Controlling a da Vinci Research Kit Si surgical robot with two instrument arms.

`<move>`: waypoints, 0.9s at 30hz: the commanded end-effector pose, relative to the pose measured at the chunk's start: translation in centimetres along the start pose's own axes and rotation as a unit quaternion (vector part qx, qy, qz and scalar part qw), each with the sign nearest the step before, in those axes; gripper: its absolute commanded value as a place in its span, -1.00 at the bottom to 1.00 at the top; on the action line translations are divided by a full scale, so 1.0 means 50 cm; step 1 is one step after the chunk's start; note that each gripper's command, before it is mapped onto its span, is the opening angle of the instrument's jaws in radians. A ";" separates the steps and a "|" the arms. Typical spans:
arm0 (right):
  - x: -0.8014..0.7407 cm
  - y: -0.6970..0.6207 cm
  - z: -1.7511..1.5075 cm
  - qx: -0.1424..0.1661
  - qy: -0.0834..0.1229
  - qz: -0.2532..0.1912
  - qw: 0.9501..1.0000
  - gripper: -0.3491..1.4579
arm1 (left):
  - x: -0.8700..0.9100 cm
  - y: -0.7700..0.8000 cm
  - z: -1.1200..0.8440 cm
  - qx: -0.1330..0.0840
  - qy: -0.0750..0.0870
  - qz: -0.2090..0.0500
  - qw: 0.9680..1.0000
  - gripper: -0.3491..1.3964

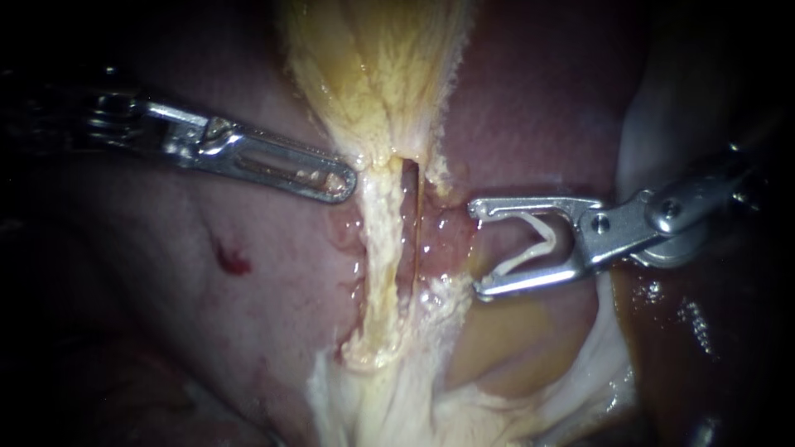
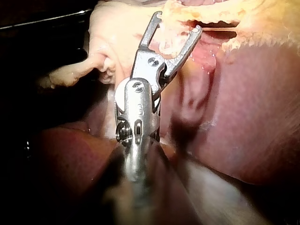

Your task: Clipping first clip left tube

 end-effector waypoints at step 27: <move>0.0003 -0.0001 0.0011 0.004 0.001 0.000 1.000 -0.06 | -0.0060 -0.0038 -0.0209 -0.016 -0.030 -0.016 0.999 -1.00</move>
